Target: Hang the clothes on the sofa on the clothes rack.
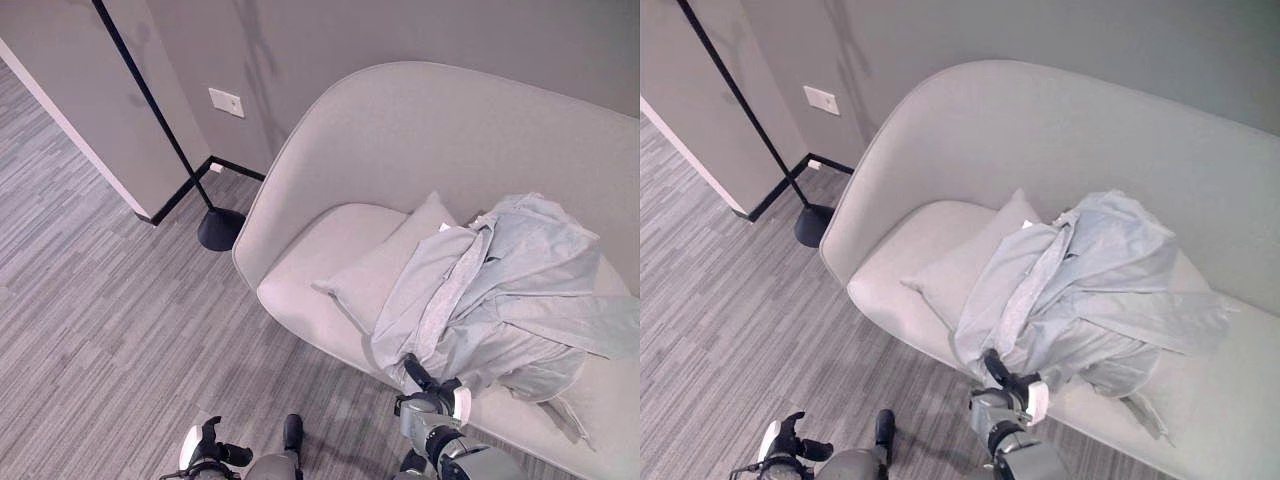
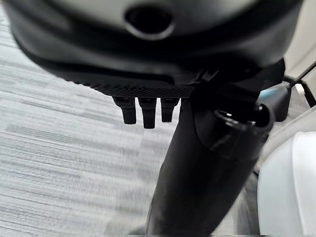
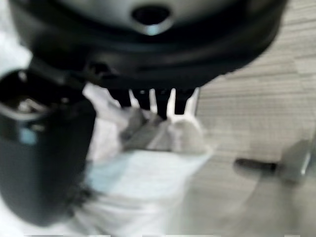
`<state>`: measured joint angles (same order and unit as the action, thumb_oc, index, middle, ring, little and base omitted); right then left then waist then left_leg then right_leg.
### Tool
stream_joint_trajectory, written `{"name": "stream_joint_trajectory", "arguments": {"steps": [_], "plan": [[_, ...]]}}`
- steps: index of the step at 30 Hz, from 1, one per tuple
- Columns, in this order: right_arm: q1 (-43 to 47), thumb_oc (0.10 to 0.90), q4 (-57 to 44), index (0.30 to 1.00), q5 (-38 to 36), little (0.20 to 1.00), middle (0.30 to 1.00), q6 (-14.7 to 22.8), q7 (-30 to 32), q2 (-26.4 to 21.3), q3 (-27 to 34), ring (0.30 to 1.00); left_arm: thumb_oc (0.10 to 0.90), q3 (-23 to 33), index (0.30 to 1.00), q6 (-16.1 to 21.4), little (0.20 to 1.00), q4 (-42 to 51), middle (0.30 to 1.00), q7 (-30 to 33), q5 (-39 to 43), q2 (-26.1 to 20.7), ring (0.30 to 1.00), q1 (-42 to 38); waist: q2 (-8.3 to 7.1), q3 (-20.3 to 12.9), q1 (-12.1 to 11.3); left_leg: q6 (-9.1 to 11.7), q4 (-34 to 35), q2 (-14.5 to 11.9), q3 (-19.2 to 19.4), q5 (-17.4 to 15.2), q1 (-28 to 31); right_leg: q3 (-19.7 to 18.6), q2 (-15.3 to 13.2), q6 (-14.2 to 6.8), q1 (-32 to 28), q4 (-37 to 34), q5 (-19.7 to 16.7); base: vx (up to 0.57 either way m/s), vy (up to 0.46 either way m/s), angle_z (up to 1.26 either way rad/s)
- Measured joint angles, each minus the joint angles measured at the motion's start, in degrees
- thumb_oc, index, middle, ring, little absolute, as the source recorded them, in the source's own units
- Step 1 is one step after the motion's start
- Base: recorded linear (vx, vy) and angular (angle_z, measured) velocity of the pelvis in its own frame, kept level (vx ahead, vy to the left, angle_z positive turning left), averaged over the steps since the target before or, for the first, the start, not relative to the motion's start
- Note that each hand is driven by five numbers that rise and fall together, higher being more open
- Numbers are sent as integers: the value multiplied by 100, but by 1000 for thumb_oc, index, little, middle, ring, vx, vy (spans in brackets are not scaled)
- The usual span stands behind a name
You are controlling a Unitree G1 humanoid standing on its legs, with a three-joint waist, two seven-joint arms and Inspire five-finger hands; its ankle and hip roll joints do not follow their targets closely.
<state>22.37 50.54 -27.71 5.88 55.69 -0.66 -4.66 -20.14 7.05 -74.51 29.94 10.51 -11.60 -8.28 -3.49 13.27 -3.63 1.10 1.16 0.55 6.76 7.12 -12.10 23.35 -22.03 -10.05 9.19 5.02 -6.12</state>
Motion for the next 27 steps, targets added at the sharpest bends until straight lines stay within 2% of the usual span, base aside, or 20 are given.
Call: {"name": "stream_joint_trajectory", "arguments": {"steps": [2,3,4,5,6,7,8,10,12,13,15,17,18,20,21,22,23,24,25,27], "plan": [[202,800,532,900,-30,900,900,64,130,-100,-62,900,800,-71,900,14,900,-27,900,9,-1,-12,900,61,-24,-11,-64,-21,0,10,1,-33,217,-6,-9,65,-212,-1,-48,77,74,3],[-2,800,237,900,43,900,900,-76,188,-144,112,900,800,-114,900,-2,900,21,900,41,-62,57,900,-2,-46,-5,10,21,0,-5,-1,-141,312,-21,-34,52,-247,-8,-37,277,158,24],[-1502,800,-3067,900,355,900,900,-450,156,-108,431,900,800,-343,900,-240,900,266,900,203,-440,84,900,-14,94,-9,104,-21,67,132,-3,-151,328,-25,-184,52,-277,73,-37,220,99,17],[-2098,800,-4651,900,904,900,900,-707,185,-231,407,900,800,-382,900,-239,900,403,900,232,-767,44,900,134,226,20,163,-73,152,191,28,-146,421,-3,-269,51,-306,136,-39,180,71,13],[-2386,800,-5674,900,1588,900,900,-1037,334,-504,503,900,800,-426,900,-239,900,564,900,208,-1116,125,900,192,305,63,289,-188,163,334,33,-94,554,-15,-401,40,-433,142,-72,0,0,-18],[-2133,800,-5506,900,2617,900,900,-903,644,-866,581,900,800,-455,900,-188,900,525,900,232,-1330,151,900,240,291,33,422,-245,157,391,108,-126,752,-56,-470,31,-569,139,-143,0,0,-32],[-1782,800,-5106,900,3203,900,900,-875,816,-1208,676,900,800,-456,900,-158,900,501,900,232,-1427,142,900,283,243,-61,469,-234,150,386,214,-280,835,-126,-472,46,-610,136,-209,0,0,-38],[-1589,800,-4781,900,3572,900,900,-878,934,-1593,808,900,800,-451,900,-99,900,472,900,227,-1518,159,900,266,94,-292,465,-276,142,370,226,-373,767,-185,-476,33,-507,150,-203,7,12,-21],[-1503,800,-4731,900,3654,900,900,-909,978,-1607,886,900,800,-426,900,-97,900,476,900,203,-1513,154,900,199,6,-322,462,-232,290,333,204,-250,789,-172,-415,16,-400,175,-208,0,0,0],[-1414,800,-4731,900,3652,900,900,-992,969,-1596,872,900,800,-410,900,-104,900,475,900,186,-1511,223,900,164,13,-323,460,-216,353,336,200,-184,802,-163,-403,6,-413,130,-200,0,0,0],[-1174,800,-4165,900,3750,900,900,-915,954,-1604,625,900,800,-402,900,-88,900,441,900,184,-1505,377,900,164,70,-316,451,-220,398,335,207,-148,859,-159,-401,-5,-451,115,-202,0,0,0],[-1157,800,-3597,900,3707,900,900,-1002,778,-1561,334,900,800,-412,900,-61,900,458,900,181,-1505,514,900,145,117,-318,394,-216,406,336,191,-147,872,-157,-404,-20,-473,116,-191,13,-6,4],[-1160,800,-3085,900,3575,900,900,-1011,703,-1338,266,900,800,-411,900,-47,900,476,900,166,-1500,603,900,124,196,-293,310,-205,399,338,186,-139,867,-154,-406,-20,-470,114,-190,-9,0,4],[-1163,800,-2548,900,3406,900,900,-1046,694,-1196,250,900,800,-410,900,-47,900,485,900,165,-1490,624,900,122,235,-293,273,-221,398,340,183,-128,867,-149,-406,-21,-479,113,-190,0,0,0],[-1120,758,-2305,836,3333,836,836,-1028,698,-1170,207,836,800,-403,900,-45,900,468,900,163,-1455,622,900,122,238,-290,280,-233,398,342,182,-119,868,-148,-407,-21,-479,112,-190,0,0,0],[-1089,690,-2067,735,3259,735,735,-1027,692,-1136,165,735,800,-386,900,-46,900,457,900,155,-1422,622,900,121,236,-289,284,-234,398,342,181,-120,874,-147,-407,-21,-484,111,-190,0,0,0],[-1091,593,-1855,589,3103,589,589,-1009,688,-1113,114,589,800,-385,900,-44,900,455,900,152,-1346,619,900,122,235,-288,285,-235,398,341,172,-122,883,-142,-406,-21,-500,109,-189,5,-2,5],[-1113,525,-1735,488,2943,488,488,-1009,675,-1097,58,488,800,-378,900,-45,900,432,900,144,-1286,621,900,121,238,-286,295,-235,398,344,148,-123,886,-122,-406,-21,-534,91,-189,6,1,9],[-1135,400,-1735,300,2854,300,300,-1009,658,-1068,64,300,800,-369,900,-43,900,431,900,139,-1261,621,900,121,244,-278,296,-235,398,343,132,-123,886,-89,-407,-22,-549,89,-189,4,2,9],[-1134,400,-1670,300,2670,300,300,-947,587,-1030,52,300,800,-322,900,-25,900,413,900,105,-1211,621,900,122,240,-274,296,-210,399,343,118,-142,886,-35,-407,-22,-561,87,-189,4,3,4]]}}
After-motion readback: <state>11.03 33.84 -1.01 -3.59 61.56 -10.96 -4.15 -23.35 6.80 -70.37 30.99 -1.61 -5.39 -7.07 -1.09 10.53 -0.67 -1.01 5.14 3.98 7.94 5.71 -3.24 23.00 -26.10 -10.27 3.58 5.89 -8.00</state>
